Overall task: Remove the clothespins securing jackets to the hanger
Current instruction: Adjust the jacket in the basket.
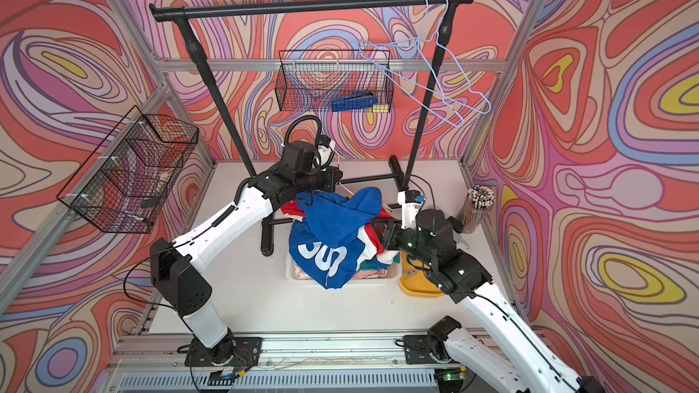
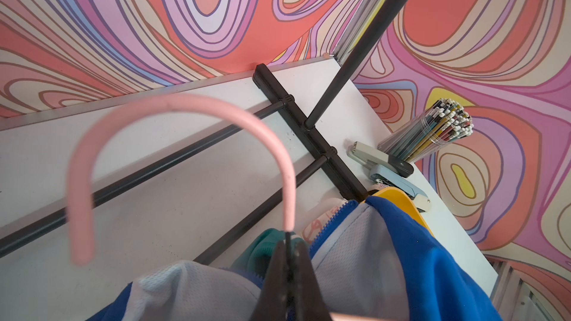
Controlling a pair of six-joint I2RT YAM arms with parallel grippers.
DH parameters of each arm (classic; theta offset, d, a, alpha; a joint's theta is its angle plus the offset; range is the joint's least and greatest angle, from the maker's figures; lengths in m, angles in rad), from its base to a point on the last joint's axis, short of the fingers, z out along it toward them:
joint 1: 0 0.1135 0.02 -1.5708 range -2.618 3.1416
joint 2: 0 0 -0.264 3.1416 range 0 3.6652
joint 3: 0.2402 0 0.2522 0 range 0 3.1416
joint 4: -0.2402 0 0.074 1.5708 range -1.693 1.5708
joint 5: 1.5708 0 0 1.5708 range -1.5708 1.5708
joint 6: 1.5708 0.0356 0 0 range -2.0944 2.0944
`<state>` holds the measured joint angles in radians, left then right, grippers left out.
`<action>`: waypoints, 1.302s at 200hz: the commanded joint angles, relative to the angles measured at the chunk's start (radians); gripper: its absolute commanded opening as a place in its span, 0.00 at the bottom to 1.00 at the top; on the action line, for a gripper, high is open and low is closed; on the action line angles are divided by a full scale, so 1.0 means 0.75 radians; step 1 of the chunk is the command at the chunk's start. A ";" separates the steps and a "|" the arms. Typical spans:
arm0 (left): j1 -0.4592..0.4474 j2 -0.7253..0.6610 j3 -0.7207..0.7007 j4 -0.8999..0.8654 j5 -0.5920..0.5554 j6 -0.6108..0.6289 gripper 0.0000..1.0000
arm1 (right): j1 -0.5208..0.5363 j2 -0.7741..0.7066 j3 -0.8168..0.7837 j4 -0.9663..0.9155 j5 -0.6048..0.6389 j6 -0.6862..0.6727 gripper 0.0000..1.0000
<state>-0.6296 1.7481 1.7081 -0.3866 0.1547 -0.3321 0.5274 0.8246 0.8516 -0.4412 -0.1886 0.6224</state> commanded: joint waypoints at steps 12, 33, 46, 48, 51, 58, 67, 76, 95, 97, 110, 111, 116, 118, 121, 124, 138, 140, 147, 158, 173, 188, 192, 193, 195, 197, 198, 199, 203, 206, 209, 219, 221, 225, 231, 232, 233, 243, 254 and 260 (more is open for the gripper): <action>-0.016 0.010 0.041 -0.051 -0.009 0.017 0.00 | 0.027 0.096 -0.067 0.055 0.024 0.029 0.27; -0.045 -0.009 0.040 -0.075 -0.024 0.035 0.00 | 0.023 0.150 -0.102 0.061 0.180 0.016 0.26; -0.058 -0.017 0.038 -0.095 -0.020 0.032 0.00 | -0.021 0.203 -0.111 0.087 0.189 0.000 0.26; -0.061 -0.019 0.036 -0.097 -0.021 0.033 0.00 | -0.032 0.213 -0.113 0.096 0.175 -0.002 0.26; -0.067 -0.019 0.036 -0.100 -0.023 0.036 0.00 | -0.047 0.227 -0.118 0.112 0.155 -0.005 0.26; -0.082 -0.022 0.034 -0.113 -0.039 0.050 0.00 | -0.080 0.257 -0.131 0.152 0.117 -0.011 0.26; -0.107 -0.023 0.033 -0.133 -0.073 0.067 0.00 | -0.116 0.295 -0.149 0.195 0.105 -0.022 0.26; -0.128 -0.028 0.020 -0.142 -0.089 0.064 0.00 | -0.159 0.340 -0.168 0.232 0.081 -0.037 0.25; -0.166 -0.050 -0.030 -0.116 -0.108 0.035 0.00 | -0.245 0.425 -0.211 0.344 0.038 -0.064 0.25; -0.172 -0.052 -0.034 -0.114 -0.111 0.032 0.00 | -0.252 0.434 -0.215 0.356 0.033 -0.066 0.25; -0.197 -0.059 -0.051 -0.103 -0.125 0.015 0.00 | -0.279 0.493 -0.228 0.431 0.019 -0.070 0.25; -0.198 -0.060 -0.051 -0.103 -0.127 0.014 0.00 | -0.280 0.498 -0.229 0.438 0.018 -0.070 0.25; -0.209 -0.062 -0.064 -0.095 -0.133 0.006 0.00 | -0.280 0.518 -0.234 0.469 0.006 -0.073 0.25; -0.212 -0.064 -0.068 -0.093 -0.137 0.002 0.00 | -0.280 0.529 -0.235 0.481 0.000 -0.072 0.25; -0.216 -0.066 -0.078 -0.089 -0.139 -0.002 0.00 | -0.280 0.543 -0.238 0.500 -0.007 -0.071 0.25; -0.220 -0.068 -0.089 -0.080 -0.142 -0.011 0.00 | -0.280 0.556 -0.241 0.518 -0.014 -0.070 0.26; -0.229 -0.078 -0.144 -0.050 -0.148 -0.045 0.00 | -0.280 0.617 -0.273 0.587 -0.031 -0.057 0.26; -0.228 -0.080 -0.152 -0.045 -0.148 -0.050 0.00 | -0.280 0.621 -0.279 0.598 -0.030 -0.055 0.26; -0.232 -0.087 -0.186 -0.027 -0.147 -0.066 0.00 | -0.280 0.633 -0.304 0.629 -0.027 -0.047 0.26; -0.233 -0.097 -0.230 -0.007 -0.150 -0.080 0.00 | -0.278 0.611 -0.330 0.644 -0.035 -0.042 0.28; -0.233 -0.109 -0.252 -0.009 -0.160 -0.070 0.00 | -0.267 0.506 -0.310 0.562 -0.014 -0.060 0.32; -0.234 -0.124 -0.241 -0.023 -0.171 -0.044 0.00 | -0.241 0.355 -0.225 0.401 0.048 -0.105 0.39; -0.233 -0.127 -0.236 -0.027 -0.170 -0.037 0.00 | -0.237 0.319 -0.195 0.361 0.052 -0.115 0.41; -0.232 -0.127 -0.234 -0.028 -0.170 -0.034 0.00 | -0.236 0.311 -0.188 0.354 0.050 -0.119 0.41; -0.234 -0.127 -0.233 -0.031 -0.173 -0.032 0.00 | -0.235 0.295 -0.170 0.335 0.051 -0.123 0.42; -0.233 -0.129 -0.231 -0.033 -0.175 -0.030 0.00 | -0.233 0.281 -0.155 0.317 0.046 -0.128 0.43; -0.234 -0.130 -0.229 -0.033 -0.175 -0.028 0.00 | -0.234 0.275 -0.145 0.310 0.045 -0.129 0.43; -0.234 -0.130 -0.229 -0.035 -0.177 -0.027 0.00 | -0.233 0.271 -0.136 0.301 0.042 -0.133 0.43; -0.234 -0.130 -0.221 -0.040 -0.182 -0.024 0.00 | -0.228 0.247 -0.106 0.268 0.027 -0.139 0.45; -0.233 -0.130 -0.220 -0.042 -0.186 -0.022 0.00 | -0.225 0.237 -0.077 0.247 0.015 -0.145 0.46; -0.232 -0.130 -0.216 -0.046 -0.191 -0.022 0.00 | -0.221 0.227 -0.053 0.224 0.006 -0.152 0.46; -0.231 -0.128 -0.212 -0.053 -0.196 -0.017 0.00 | -0.192 0.213 0.038 0.162 -0.015 -0.171 0.48; -0.230 -0.125 -0.210 -0.056 -0.199 -0.016 0.00 | -0.183 0.211 0.052 0.150 -0.015 -0.177 0.49; -0.232 -0.124 -0.208 -0.059 -0.200 -0.016 0.00 | -0.162 0.208 0.082 0.133 -0.010 -0.187 0.51; -0.232 -0.122 -0.210 -0.060 -0.201 -0.017 0.00 | -0.130 0.208 0.120 0.112 0.004 -0.200 0.54; -0.231 -0.122 -0.211 -0.061 -0.202 -0.017 0.00 | -0.124 0.208 0.126 0.109 0.008 -0.202 0.54; -0.232 -0.122 -0.211 -0.061 -0.202 -0.017 0.00 | -0.120 0.209 0.134 0.107 0.010 -0.205 0.54; -0.232 -0.123 -0.213 -0.063 -0.200 -0.019 0.00 | -0.091 0.223 0.181 0.093 0.017 -0.211 0.57; -0.232 -0.129 -0.219 -0.061 -0.193 -0.022 0.00 | -0.089 0.258 0.221 0.096 -0.002 -0.210 0.57; -0.232 -0.133 -0.218 -0.061 -0.191 -0.023 0.00 | -0.088 0.281 0.237 0.104 -0.001 -0.215 0.59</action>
<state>-0.7887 1.6646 1.5497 -0.3553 -0.0116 -0.3363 0.4496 0.9848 0.9936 -0.2832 -0.1936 0.4976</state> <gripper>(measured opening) 0.060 0.571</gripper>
